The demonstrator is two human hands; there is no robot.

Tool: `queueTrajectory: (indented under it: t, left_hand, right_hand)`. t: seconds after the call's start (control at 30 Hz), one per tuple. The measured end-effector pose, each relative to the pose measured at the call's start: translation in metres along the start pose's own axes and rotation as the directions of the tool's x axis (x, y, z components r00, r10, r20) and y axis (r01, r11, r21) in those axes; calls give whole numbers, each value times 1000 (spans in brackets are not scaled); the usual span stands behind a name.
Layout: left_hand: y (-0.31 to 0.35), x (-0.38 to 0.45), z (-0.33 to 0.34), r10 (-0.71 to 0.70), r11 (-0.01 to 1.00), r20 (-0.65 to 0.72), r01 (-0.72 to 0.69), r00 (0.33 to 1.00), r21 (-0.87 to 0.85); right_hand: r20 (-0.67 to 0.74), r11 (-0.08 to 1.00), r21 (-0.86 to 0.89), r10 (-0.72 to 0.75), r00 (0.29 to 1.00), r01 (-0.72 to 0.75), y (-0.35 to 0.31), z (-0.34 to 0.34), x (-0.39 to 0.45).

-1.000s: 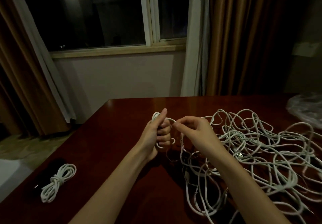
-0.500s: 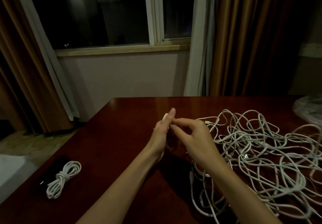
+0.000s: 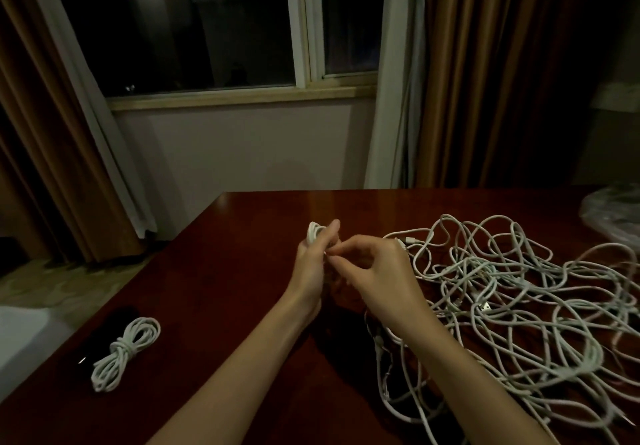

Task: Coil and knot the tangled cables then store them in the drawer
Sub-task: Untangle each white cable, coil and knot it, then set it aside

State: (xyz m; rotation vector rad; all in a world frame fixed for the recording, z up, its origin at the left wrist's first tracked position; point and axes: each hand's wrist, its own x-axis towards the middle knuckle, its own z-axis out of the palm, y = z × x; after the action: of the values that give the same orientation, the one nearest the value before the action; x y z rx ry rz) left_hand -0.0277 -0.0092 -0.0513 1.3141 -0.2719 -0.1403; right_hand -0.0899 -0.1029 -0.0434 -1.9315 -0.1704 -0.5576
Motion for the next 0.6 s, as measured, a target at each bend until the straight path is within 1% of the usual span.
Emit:
queueTrajectory:
  t: [0.07,0.13,0.2,0.27,0.4,0.5,0.6]
  left_hand:
    - [-2,-2,4,18,1000,11,-18,1000,-1]
    - [-3,0,2,28,999,-5,-28,1000,23]
    - [-3,2,-1,10,1000,-30,-10,999,12]
    - [0,2,-2,-29,999,-41,28,999,-36]
    - [3,5,-3,-73,969,-44,61,996,-240]
    - [6,7,-6,-136,897,-37,107,990,-430]
    - [8,6,-7,-212,799,42,198,976,-568]
  right_hand:
    - [-11,1000,7,-10,1000,10,0,2,0]
    - [0,1000,-1,-6,1000,6,1,1,-1]
    - [46,1000,-15,11,999,-11,1,-1,0]
    - [89,999,-7,54,995,-54,1,-2,0]
    - [91,989,-82,131,987,-124,3,-6,1]
    - [153,984,-69,172,973,-163,6,-5,1]
    - [216,978,-115,198,956,-177,6,2,-2]
